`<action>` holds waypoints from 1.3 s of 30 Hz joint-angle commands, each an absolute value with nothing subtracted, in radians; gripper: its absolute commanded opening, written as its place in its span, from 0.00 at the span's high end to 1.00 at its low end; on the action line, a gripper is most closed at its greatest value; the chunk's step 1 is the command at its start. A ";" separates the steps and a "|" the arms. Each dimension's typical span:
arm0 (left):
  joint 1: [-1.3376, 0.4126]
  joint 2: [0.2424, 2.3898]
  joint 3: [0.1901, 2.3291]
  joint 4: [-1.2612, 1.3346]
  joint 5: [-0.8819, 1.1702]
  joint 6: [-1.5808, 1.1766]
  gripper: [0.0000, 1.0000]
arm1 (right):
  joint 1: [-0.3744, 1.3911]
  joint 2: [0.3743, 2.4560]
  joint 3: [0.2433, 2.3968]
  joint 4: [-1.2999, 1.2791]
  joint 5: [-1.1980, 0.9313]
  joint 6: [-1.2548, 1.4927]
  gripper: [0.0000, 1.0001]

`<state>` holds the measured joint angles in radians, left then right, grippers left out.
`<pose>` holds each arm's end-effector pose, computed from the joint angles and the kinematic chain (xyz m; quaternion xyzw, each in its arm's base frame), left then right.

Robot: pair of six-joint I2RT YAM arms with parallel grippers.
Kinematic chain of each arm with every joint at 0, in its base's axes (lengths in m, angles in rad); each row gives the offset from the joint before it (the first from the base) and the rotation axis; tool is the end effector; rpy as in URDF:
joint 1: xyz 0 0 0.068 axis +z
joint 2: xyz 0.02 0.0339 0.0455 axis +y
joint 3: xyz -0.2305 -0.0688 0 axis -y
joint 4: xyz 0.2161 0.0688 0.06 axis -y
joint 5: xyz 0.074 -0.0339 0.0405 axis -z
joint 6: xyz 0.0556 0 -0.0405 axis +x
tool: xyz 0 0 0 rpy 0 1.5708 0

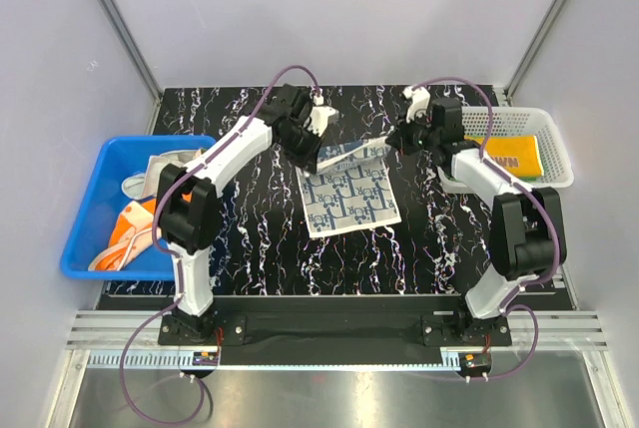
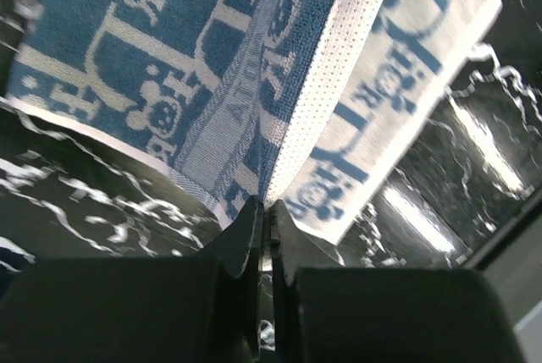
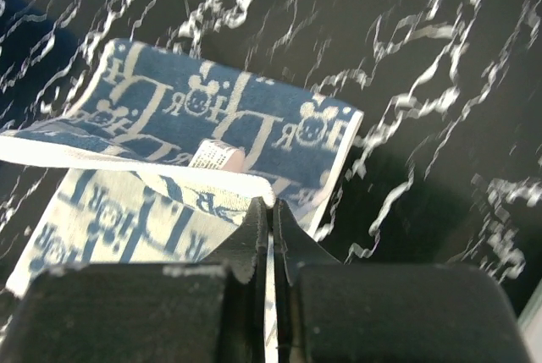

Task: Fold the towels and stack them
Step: Fold the towel

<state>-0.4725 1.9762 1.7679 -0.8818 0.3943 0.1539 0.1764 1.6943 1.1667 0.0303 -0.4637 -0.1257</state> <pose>0.3399 -0.1977 0.2282 0.3378 0.8917 -0.2249 0.2003 0.3639 0.0901 0.2263 -0.2420 0.8092 0.2100 0.4925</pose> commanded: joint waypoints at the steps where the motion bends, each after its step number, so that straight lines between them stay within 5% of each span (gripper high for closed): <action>1: -0.486 1.893 1.679 -0.881 0.410 0.120 0.98 | 0.173 1.628 1.097 0.046 -0.429 -0.104 1.00; 15: -0.564 1.773 1.408 -0.784 0.451 0.043 0.97 | 0.176 1.493 0.862 0.051 -0.428 0.075 0.97; 18: -0.581 1.763 1.367 -0.781 0.495 0.035 0.87 | 0.176 1.462 0.833 0.023 -0.413 0.121 0.85; 20: -0.592 1.746 1.347 -0.778 0.518 0.023 0.77 | 0.176 1.438 0.822 -0.036 -0.405 0.146 0.68; 25: -0.595 1.724 1.330 -0.825 0.581 0.032 0.43 | 0.176 1.379 0.813 -0.123 -0.388 0.227 0.61; 29: -0.580 1.732 1.342 -0.807 0.474 -0.026 0.46 | 0.176 1.426 0.843 -0.107 -0.411 0.276 0.57; 34: -0.444 1.769 1.333 -0.703 0.348 -0.162 0.65 | 0.221 1.560 0.910 -0.176 -0.362 0.281 0.56; 39: -0.353 1.857 1.441 -0.667 0.270 -0.219 0.66 | 0.278 1.637 0.945 -0.210 -0.264 0.288 0.57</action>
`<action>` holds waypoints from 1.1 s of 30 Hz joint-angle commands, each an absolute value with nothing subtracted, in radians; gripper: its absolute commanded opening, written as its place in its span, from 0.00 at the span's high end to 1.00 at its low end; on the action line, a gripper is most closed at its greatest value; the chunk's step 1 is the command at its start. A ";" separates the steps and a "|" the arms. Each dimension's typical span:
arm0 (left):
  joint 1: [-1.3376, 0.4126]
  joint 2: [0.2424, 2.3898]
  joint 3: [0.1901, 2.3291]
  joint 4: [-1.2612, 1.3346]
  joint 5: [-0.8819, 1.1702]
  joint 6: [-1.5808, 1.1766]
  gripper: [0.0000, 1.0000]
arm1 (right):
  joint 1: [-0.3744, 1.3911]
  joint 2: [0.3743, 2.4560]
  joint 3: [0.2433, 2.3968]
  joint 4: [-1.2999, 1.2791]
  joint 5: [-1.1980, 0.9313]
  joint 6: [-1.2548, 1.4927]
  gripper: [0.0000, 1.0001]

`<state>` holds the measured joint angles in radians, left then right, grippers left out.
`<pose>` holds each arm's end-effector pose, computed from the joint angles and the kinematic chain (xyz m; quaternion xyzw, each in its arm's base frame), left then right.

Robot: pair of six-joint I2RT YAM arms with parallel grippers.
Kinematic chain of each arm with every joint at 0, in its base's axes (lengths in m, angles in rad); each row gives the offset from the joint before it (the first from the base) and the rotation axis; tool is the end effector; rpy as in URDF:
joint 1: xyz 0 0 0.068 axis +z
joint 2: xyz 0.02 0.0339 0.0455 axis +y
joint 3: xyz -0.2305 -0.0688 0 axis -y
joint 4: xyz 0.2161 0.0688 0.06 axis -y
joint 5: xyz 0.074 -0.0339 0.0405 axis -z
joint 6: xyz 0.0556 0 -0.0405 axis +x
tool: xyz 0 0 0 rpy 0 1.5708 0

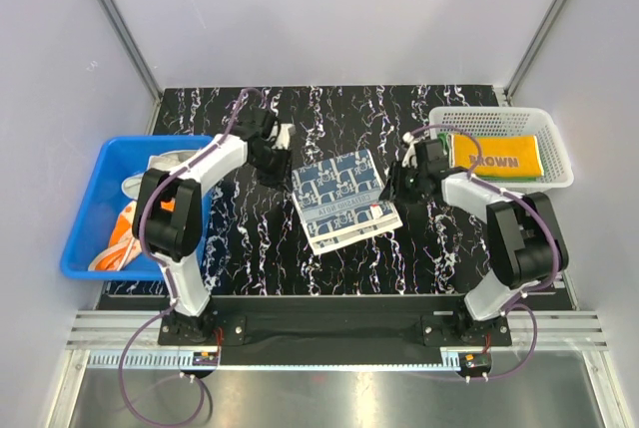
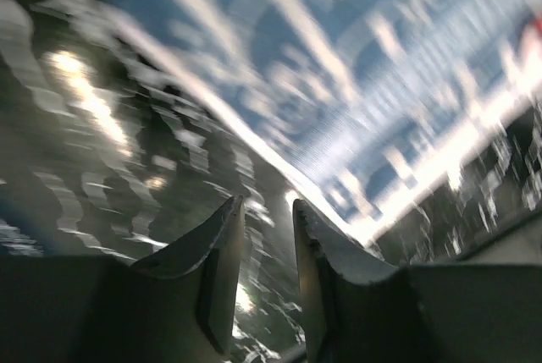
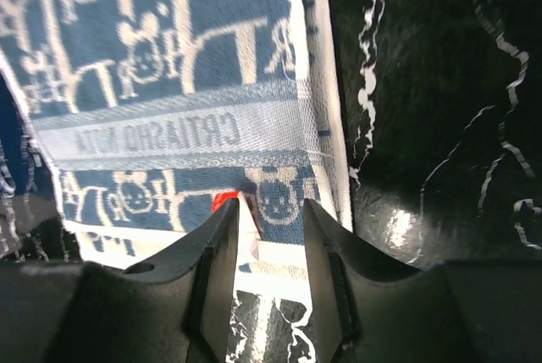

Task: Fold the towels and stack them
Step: Fold the towel

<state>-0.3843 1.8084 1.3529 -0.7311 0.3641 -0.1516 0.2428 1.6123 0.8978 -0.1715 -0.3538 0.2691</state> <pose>0.3096 -0.1465 0.1796 0.1464 0.9548 -0.2211 0.1340 0.2981 0.0937 0.1498 -0.0469 0.9279 0.2440 0.2778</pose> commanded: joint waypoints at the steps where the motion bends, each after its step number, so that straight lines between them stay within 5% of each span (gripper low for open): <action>1: -0.339 1.905 1.469 -0.672 0.267 -0.221 0.66 | 0.282 1.650 0.943 -0.212 -0.252 0.304 0.58; 14: -0.305 2.256 1.911 -0.744 0.245 -0.233 0.78 | 0.454 1.554 0.811 -0.117 -0.107 0.604 0.66; 22: -0.261 2.335 2.057 -0.779 0.315 -0.216 0.81 | 0.460 1.450 0.870 -0.208 -0.025 0.605 0.60; 27: -0.296 2.055 1.837 -0.775 0.059 -0.258 0.75 | 0.443 1.511 0.934 -0.296 0.046 0.484 0.70; 33: -0.322 1.664 1.323 -0.520 0.116 -0.383 0.74 | 0.436 1.647 0.996 -0.356 -0.037 0.404 0.74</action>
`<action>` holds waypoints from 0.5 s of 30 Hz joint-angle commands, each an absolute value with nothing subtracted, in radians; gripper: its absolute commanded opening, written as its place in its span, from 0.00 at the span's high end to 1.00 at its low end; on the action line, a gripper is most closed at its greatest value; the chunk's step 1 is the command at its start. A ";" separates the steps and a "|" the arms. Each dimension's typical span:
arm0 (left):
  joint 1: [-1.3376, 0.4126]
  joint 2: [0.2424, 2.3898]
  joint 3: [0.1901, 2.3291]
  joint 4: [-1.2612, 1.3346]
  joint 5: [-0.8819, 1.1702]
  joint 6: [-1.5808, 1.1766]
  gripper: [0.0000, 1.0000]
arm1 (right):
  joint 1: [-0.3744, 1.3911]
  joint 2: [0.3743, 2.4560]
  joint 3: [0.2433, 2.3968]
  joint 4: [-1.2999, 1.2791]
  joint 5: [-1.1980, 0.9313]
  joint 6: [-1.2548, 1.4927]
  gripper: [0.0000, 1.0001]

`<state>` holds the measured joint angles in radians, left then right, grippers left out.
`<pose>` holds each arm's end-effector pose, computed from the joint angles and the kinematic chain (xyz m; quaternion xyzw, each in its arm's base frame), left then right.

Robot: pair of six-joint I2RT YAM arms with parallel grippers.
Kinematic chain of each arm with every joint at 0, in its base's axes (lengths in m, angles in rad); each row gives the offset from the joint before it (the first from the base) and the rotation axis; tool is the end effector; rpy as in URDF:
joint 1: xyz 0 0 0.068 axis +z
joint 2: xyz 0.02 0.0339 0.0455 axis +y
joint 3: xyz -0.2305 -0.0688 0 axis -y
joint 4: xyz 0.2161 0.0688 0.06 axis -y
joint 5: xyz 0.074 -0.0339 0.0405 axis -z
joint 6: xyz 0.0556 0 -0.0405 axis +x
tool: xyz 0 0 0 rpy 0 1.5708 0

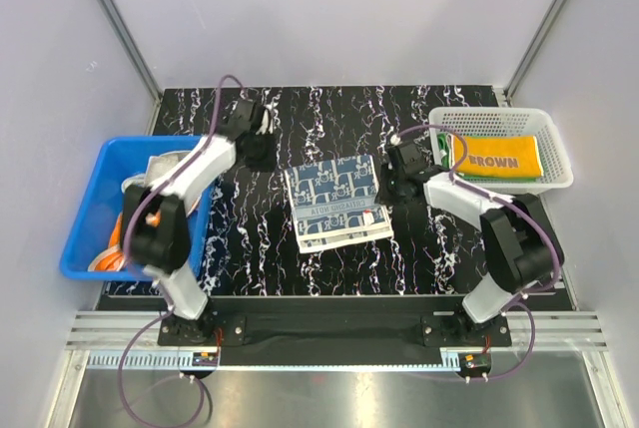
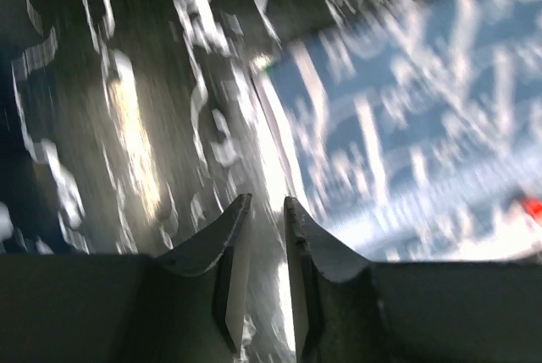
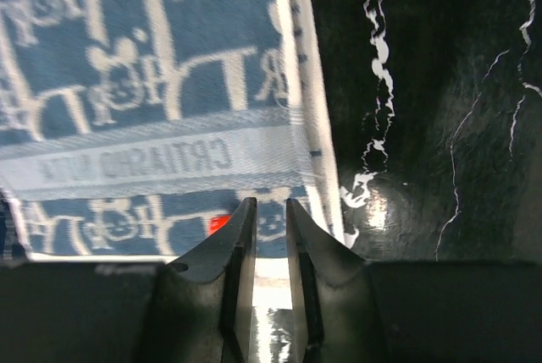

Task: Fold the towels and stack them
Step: Fold the towel

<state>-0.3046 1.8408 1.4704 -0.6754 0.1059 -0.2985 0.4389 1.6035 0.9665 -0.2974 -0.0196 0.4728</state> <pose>0.3507 -0.1164 0.2015 0.0167 0.9643 -0.1258 0.2323 0.2837 0.1344 0.1594 0.0130 0.9497 0.1461 0.2768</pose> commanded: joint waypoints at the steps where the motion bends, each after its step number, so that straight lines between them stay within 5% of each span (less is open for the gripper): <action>1: -0.331 1.634 1.222 -0.496 0.123 -0.390 0.74 | 0.436 1.649 0.985 -0.351 -0.037 0.402 0.74; 15: -0.454 1.516 0.874 -0.314 0.134 -0.555 0.68 | 0.437 1.655 0.859 -0.266 -0.103 0.489 0.75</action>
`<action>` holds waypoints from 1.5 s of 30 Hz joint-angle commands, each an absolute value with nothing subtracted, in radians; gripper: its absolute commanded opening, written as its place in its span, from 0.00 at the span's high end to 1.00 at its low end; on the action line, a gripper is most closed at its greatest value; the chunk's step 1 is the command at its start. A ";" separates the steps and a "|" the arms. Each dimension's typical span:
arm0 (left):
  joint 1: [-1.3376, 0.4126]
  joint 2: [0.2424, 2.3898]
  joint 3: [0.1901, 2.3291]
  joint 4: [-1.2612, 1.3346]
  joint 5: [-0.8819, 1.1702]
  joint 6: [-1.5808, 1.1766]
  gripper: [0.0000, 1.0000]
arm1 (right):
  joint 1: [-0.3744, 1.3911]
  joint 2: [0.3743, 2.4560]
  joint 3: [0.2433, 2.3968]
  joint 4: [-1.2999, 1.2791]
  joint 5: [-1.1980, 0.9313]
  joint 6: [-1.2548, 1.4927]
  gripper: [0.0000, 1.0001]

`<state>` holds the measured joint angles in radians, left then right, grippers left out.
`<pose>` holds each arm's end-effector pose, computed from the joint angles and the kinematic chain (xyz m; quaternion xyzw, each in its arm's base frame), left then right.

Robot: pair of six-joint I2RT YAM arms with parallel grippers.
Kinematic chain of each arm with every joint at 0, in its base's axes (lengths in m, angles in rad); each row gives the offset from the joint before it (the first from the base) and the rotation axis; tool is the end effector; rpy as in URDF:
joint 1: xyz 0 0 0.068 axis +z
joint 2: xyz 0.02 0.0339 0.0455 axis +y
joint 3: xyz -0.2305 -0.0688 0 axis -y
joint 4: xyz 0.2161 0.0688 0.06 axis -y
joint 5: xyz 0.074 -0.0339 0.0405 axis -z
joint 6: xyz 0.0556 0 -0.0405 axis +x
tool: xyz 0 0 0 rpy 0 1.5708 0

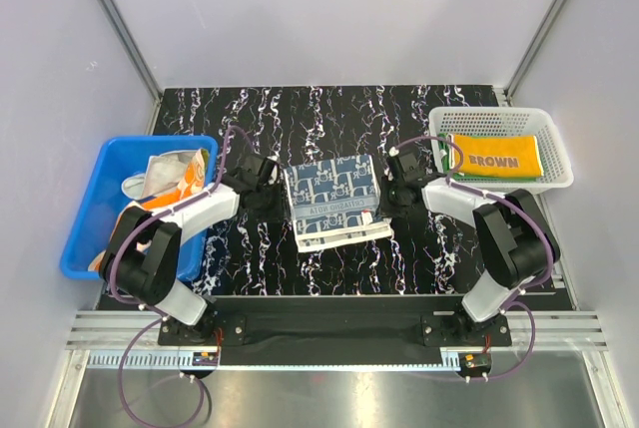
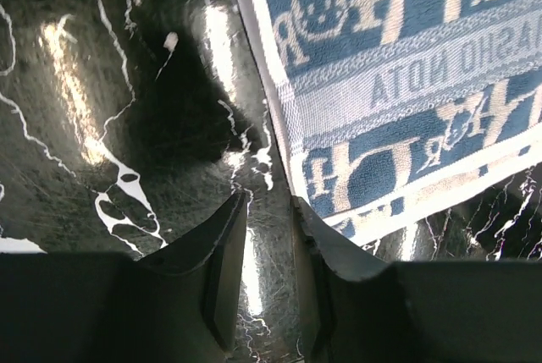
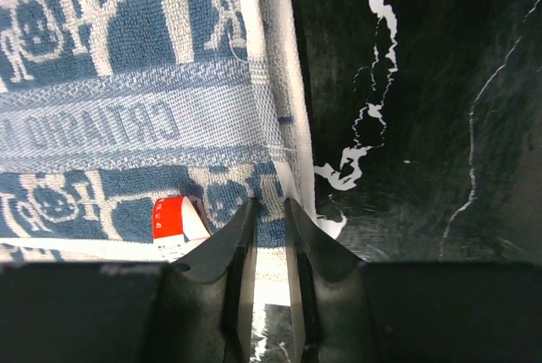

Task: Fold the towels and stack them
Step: Fold the towel

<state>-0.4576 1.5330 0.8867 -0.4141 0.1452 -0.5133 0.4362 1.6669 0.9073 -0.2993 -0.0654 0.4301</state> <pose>0.2503 -0.1322 0.1490 -0.0086 0.9652 -0.1796 0.1899 0.2736 0.1315 0.1247 -0.0112 0.9669 0.1349 0.2164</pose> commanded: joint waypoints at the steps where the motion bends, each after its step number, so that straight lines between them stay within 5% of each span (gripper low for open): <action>1: -0.454 1.503 0.864 -0.310 0.120 -0.555 0.67 | 0.439 1.648 0.850 -0.252 -0.115 0.512 0.75; 10: -0.454 1.473 0.815 -0.272 0.107 -0.557 0.64 | 0.506 1.577 0.821 -0.190 -0.091 0.644 0.77; 20: -0.454 1.537 0.798 -0.250 0.100 -0.568 0.75 | 0.505 1.598 0.908 -0.318 0.020 0.545 0.76; 35: -0.460 1.539 0.769 -0.258 0.077 -0.572 0.76 | 0.506 1.652 0.865 -0.245 -0.028 0.545 0.80; 42: -0.463 1.540 0.772 -0.259 0.086 -0.569 0.99 | 0.506 1.629 0.876 -0.265 -0.025 0.546 0.86; 45: -0.463 1.537 0.790 -0.282 0.086 -0.566 1.00 | 0.506 1.620 0.888 -0.279 -0.025 0.545 0.92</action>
